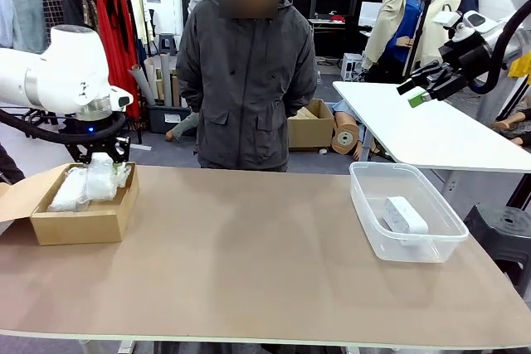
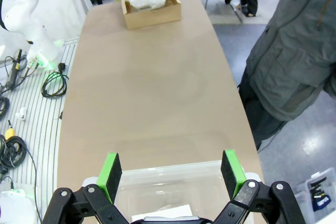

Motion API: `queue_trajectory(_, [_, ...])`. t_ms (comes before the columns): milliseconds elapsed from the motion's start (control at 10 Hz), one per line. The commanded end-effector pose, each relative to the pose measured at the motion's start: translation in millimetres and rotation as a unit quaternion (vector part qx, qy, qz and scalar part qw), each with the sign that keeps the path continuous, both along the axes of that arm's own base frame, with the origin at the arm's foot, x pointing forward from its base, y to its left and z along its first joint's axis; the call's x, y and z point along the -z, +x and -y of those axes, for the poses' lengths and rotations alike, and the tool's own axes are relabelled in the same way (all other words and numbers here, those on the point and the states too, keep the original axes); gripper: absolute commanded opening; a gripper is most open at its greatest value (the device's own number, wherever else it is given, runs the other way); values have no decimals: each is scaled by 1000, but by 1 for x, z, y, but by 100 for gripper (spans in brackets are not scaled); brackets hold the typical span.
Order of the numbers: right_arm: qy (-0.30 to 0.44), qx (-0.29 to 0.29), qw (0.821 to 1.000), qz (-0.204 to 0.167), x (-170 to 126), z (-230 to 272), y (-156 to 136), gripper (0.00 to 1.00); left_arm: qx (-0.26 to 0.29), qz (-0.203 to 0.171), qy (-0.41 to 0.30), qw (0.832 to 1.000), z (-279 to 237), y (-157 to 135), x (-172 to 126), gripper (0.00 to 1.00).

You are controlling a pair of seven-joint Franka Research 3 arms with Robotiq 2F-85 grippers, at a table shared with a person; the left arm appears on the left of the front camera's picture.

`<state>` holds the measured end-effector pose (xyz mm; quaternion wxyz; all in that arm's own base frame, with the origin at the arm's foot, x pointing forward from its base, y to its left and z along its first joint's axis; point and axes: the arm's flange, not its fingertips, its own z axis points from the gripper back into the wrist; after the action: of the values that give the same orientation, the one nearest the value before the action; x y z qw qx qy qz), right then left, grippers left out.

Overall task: Separate and place wrapped and unwrapped clocks.
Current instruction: If the picked Digital clock is wrapped, place it in the Package Box ; if not, place it in the Organizing box.

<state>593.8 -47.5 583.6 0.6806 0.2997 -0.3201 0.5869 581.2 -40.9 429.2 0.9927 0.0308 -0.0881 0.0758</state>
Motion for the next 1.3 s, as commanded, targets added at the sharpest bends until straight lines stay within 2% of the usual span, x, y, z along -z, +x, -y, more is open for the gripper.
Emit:
queue_trajectory(0, [-1, 0, 1000, 2, -2, -1, -1, 100, 12, -2, -16, 1000, -12, 7, 5, 0])
queue_trajectory(400, [-1, 0, 1000, 2, -2, -1, -1, 100, 33, 7, -21, 999, -16, 17, 24, 0])
queue_trajectory(1200, [-1, 0, 1000, 2, -2, -1, -1, 100, 16, 10, -17, 1000, -27, 32, 61, 2])
